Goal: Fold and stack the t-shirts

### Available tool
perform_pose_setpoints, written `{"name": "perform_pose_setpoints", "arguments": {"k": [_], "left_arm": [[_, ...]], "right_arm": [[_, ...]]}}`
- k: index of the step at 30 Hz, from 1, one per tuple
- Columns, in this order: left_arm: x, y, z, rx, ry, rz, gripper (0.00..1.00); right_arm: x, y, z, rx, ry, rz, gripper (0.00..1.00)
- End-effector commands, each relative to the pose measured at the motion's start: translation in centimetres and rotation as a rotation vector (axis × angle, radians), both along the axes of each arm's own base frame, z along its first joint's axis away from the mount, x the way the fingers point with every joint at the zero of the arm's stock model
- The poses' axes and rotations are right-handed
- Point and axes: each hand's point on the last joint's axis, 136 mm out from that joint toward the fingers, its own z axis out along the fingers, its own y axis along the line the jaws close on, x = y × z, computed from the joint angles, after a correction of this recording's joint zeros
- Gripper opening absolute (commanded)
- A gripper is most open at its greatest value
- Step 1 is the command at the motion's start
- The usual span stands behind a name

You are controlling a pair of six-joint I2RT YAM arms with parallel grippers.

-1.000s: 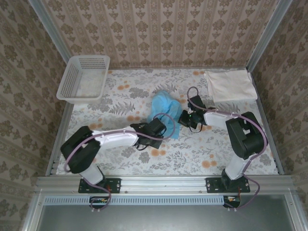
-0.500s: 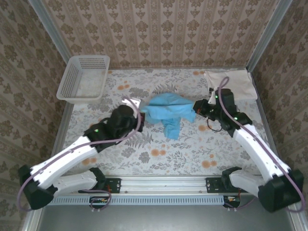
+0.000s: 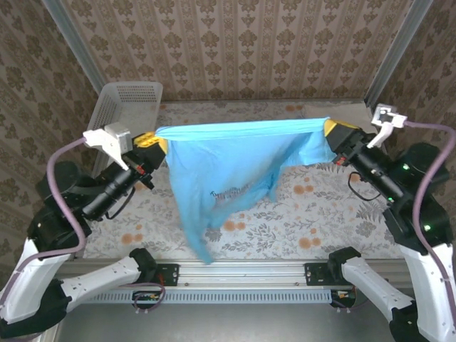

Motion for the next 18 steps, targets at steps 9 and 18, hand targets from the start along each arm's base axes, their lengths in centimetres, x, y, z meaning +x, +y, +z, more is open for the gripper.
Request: {"name": "perform_pose_setpoints", "arguments": {"k": [9, 18], "left_arm": [[4.9, -1.1, 4.3, 0.052, -0.069, 0.187, 0.0], [26.8, 2.5, -9.2, 0.069, 0.421, 0.483, 0.0]], "right_arm": [[3.4, -1.3, 1.3, -0.064, 0.009, -0.124, 0.0], [20.5, 1.2, -10.0, -0.222, 0.281, -0.199, 0.0]]}}
